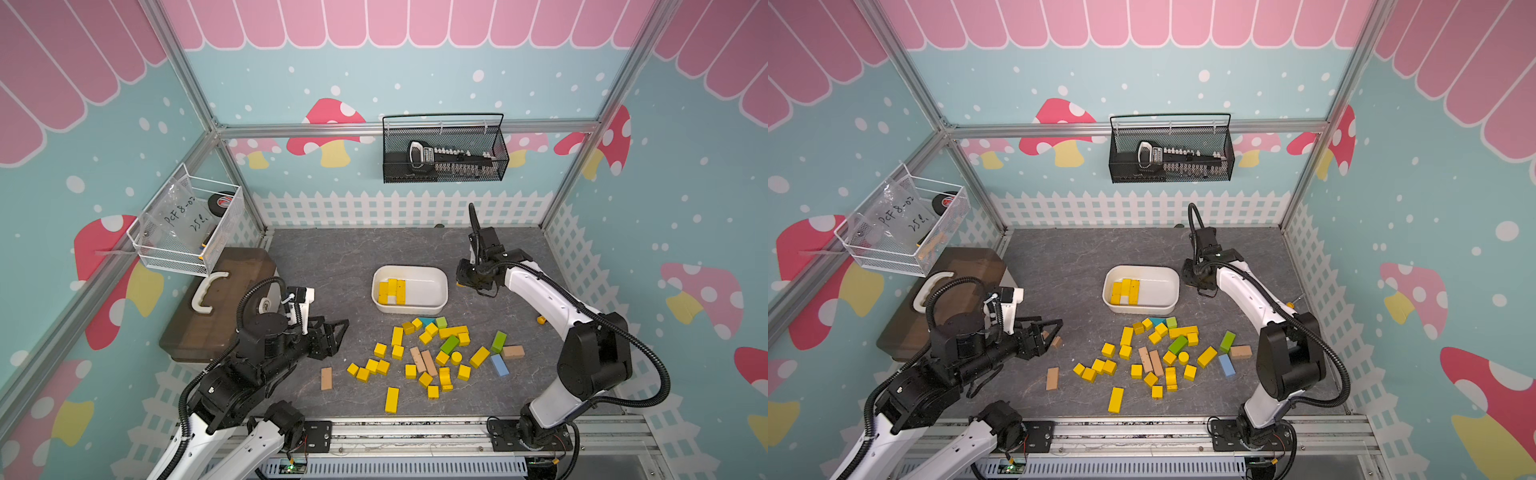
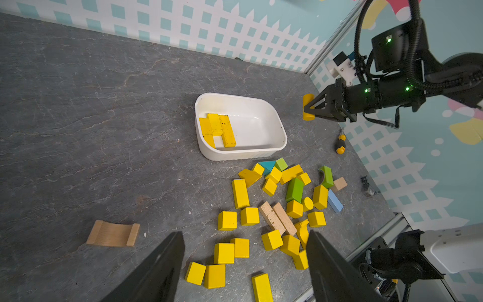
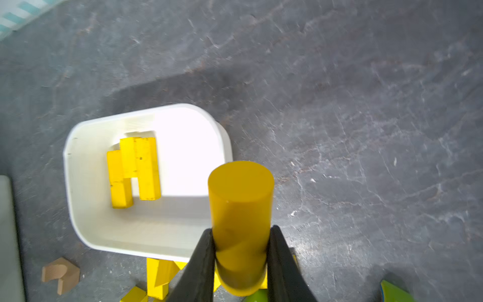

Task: Pick out the yellow building blocks
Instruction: Pick up the building block from the center of the board, then place the building block in the storage box.

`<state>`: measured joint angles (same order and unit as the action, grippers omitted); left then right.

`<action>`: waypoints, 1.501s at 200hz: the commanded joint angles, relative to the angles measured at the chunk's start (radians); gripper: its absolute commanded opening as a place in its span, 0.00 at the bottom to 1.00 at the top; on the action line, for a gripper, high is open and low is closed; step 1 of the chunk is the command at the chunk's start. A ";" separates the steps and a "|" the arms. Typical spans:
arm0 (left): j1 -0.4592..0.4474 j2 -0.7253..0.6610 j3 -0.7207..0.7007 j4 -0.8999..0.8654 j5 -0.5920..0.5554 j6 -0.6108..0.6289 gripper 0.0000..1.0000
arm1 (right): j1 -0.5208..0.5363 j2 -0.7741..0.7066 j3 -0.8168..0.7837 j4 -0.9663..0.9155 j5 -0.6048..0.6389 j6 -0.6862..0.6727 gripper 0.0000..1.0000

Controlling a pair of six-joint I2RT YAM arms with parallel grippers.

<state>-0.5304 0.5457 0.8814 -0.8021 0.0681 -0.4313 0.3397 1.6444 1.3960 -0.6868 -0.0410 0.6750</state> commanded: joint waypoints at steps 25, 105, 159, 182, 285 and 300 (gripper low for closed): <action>0.006 0.002 -0.009 0.017 0.010 -0.007 0.78 | 0.102 0.106 0.200 -0.076 -0.036 -0.155 0.22; 0.009 -0.001 -0.009 0.018 0.013 -0.005 0.78 | 0.198 0.349 0.362 -0.113 -0.141 -0.167 0.22; 0.018 -0.003 -0.010 0.023 0.025 -0.003 0.79 | 0.199 0.456 0.365 -0.066 -0.224 -0.122 0.24; 0.018 -0.007 -0.012 0.026 0.028 -0.002 0.79 | 0.199 0.503 0.389 -0.065 -0.221 -0.111 0.25; 0.018 -0.001 -0.013 0.029 0.044 0.002 0.79 | 0.170 0.606 0.456 -0.050 -0.175 0.005 0.27; 0.018 -0.001 -0.013 0.029 0.047 0.001 0.79 | 0.164 0.610 0.456 -0.036 -0.188 0.024 0.28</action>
<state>-0.5179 0.5461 0.8787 -0.7879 0.0998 -0.4309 0.5159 2.2211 1.8305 -0.7395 -0.2253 0.6468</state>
